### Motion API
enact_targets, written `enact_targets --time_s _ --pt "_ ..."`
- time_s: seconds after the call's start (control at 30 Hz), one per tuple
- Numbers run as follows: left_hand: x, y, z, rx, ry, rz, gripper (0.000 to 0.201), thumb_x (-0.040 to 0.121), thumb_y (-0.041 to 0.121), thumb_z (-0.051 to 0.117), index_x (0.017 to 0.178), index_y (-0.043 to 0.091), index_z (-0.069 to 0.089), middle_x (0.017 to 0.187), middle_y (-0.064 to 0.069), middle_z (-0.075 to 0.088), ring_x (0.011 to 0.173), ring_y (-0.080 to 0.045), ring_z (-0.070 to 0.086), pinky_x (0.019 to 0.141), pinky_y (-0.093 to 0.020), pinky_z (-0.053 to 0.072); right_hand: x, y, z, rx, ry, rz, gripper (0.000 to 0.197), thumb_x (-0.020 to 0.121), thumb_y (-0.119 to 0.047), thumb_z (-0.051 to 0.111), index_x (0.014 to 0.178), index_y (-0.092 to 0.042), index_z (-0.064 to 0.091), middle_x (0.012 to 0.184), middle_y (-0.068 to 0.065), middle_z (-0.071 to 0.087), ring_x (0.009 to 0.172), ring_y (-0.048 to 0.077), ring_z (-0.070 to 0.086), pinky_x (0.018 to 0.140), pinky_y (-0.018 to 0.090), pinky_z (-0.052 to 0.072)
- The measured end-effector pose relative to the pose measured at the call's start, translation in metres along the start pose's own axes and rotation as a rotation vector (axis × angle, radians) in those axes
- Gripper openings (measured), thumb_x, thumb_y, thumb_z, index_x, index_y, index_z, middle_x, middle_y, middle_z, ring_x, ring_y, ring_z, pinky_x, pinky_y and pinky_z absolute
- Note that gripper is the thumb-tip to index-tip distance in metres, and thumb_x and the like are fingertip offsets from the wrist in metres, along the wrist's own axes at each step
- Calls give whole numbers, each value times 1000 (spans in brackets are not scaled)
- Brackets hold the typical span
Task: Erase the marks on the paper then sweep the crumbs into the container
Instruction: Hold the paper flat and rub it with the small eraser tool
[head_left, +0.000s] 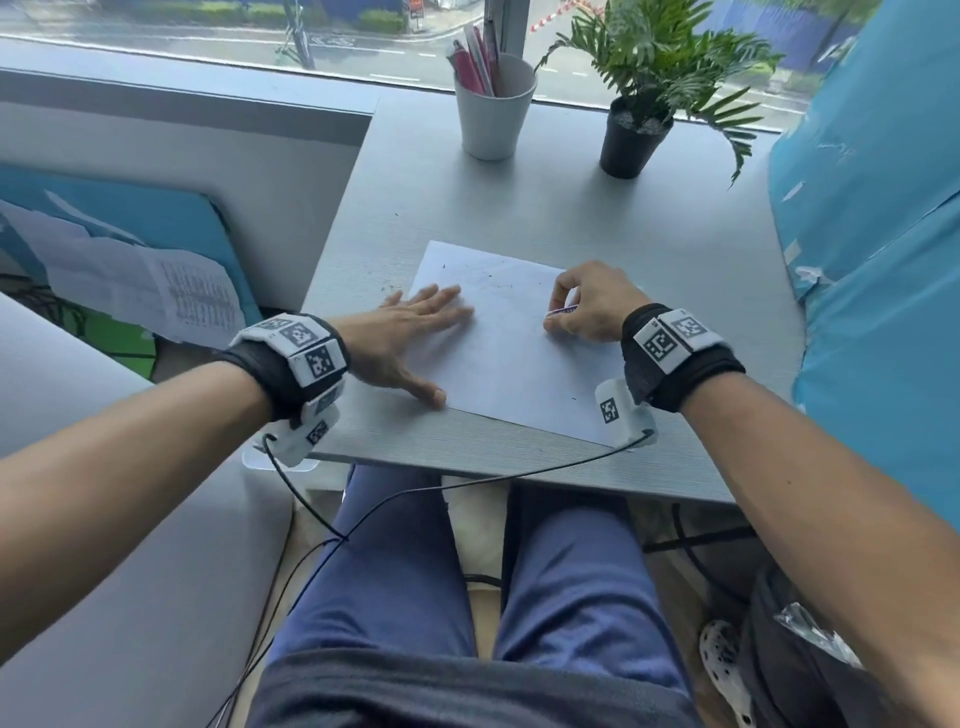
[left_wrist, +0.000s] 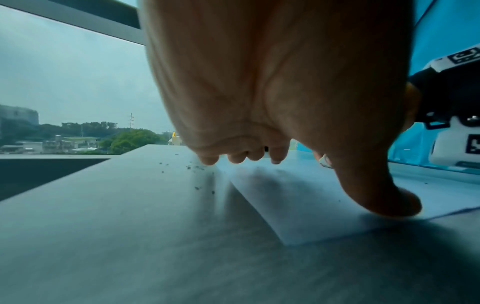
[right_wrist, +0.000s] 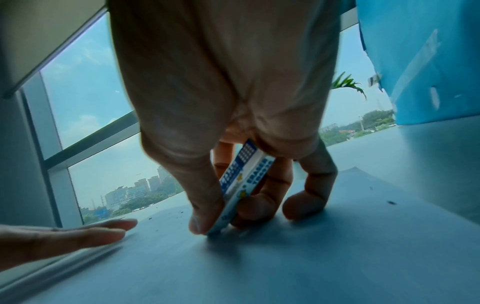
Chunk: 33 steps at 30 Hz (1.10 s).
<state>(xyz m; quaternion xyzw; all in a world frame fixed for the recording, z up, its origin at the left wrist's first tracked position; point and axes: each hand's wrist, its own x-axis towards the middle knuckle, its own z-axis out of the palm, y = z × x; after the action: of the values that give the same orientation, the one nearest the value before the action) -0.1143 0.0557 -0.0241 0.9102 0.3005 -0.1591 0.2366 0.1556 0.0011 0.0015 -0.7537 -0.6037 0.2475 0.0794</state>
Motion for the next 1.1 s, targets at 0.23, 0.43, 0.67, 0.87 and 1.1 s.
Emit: enact_targets --time_s 0.23,0.43,0.67,0.87,1.1 --pt "6 -4 1 15 -59 -62 128 64 79 68 154 43 -15 161 8 -29 147 -17 -29 120 -51 -15 -18 -43 37 -23 -13 -283 10 83 -21 70 88 -15 75 97 4 68 94 20 62 85 28 51" --pt "11 -2 -4 64 -113 -113 136 57 84 67 153 43 -20 159 9 -33 146 -19 -32 117 -59 -15 -17 -49 41 70 70 -238 14 78 -17 70 88 -14 79 93 3 75 90 18 69 86 29 56" --pt "13 -1 -5 52 -129 -123 139 54 85 67 152 43 -21 158 9 -36 144 -19 -35 116 -60 -17 -16 -50 33 125 8 -258 14 74 -25 78 86 -17 80 82 -2 76 78 9 69 79 21 55" --pt "14 -3 -3 59 -119 -124 140 52 87 66 152 44 -22 158 10 -36 144 -19 -35 116 -60 -16 -39 -62 50 78 -131 -389 12 76 -23 76 85 -17 80 82 -4 76 74 4 68 73 15 54" --pt "14 0 -4 55 -115 -132 141 53 86 67 152 42 -22 158 8 -36 144 -20 -35 116 -60 -15 -40 -64 51 69 -97 -379 14 75 -20 72 86 -15 80 83 -3 76 76 8 69 75 20 55"
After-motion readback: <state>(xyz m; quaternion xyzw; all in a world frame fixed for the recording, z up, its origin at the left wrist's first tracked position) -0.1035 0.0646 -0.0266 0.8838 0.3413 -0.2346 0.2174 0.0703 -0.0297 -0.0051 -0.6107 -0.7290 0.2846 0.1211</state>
